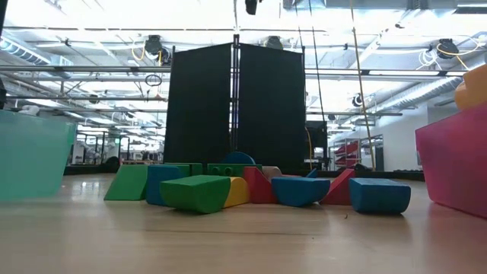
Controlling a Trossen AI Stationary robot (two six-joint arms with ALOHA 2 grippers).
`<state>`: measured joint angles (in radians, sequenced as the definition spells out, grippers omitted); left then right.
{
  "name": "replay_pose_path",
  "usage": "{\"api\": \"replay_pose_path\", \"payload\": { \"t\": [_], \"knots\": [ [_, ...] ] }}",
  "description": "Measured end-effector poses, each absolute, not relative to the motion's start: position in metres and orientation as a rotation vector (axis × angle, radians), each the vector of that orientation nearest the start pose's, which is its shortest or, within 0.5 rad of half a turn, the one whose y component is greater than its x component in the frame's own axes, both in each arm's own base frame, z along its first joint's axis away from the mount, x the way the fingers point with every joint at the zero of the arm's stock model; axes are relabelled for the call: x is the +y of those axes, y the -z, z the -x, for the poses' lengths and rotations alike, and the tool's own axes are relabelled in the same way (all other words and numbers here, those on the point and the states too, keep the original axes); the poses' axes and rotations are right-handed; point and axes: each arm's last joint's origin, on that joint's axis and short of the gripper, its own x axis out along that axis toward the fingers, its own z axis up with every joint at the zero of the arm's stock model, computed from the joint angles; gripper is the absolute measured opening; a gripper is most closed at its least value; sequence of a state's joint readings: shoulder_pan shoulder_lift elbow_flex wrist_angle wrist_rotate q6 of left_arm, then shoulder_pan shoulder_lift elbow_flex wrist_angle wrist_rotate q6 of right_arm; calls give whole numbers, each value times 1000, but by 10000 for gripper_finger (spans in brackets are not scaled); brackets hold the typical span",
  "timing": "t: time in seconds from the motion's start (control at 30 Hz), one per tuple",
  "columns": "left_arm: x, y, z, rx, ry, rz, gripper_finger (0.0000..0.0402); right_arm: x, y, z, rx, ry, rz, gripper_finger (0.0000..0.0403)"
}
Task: Sort blocks by size
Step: Put the 2-stud yellow game piece into the pink bin
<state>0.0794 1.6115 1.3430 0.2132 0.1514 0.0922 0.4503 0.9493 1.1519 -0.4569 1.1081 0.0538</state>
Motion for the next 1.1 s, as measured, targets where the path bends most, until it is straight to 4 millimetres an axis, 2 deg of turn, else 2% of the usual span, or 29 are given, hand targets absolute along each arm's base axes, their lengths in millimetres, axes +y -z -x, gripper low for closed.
{"api": "replay_pose_path", "payload": {
  "t": [0.13, 0.33, 0.5, 0.63, 0.93, 1.1],
  "knots": [
    [23, -355, -379, 53, 69, -80, 86, 53, -413, -171, 140, 674, 198, 299],
    [17, -362, -379, -25, 82, -95, 86, 61, -426, -177, 0, 346, 10, 299],
    [14, -369, -379, -91, 90, -99, 86, 62, -429, -177, -38, 203, -67, 299],
    [7, -372, -379, -107, 123, -102, 86, 62, -427, -184, -29, 212, -51, 299],
    [-6, -375, -378, -130, 156, -126, 86, 61, -413, -217, 10, 275, -39, 310],
    [-6, -377, -378, -143, 156, -127, 86, 58, -414, -221, -8, 243, -25, 315]
  ]
}}
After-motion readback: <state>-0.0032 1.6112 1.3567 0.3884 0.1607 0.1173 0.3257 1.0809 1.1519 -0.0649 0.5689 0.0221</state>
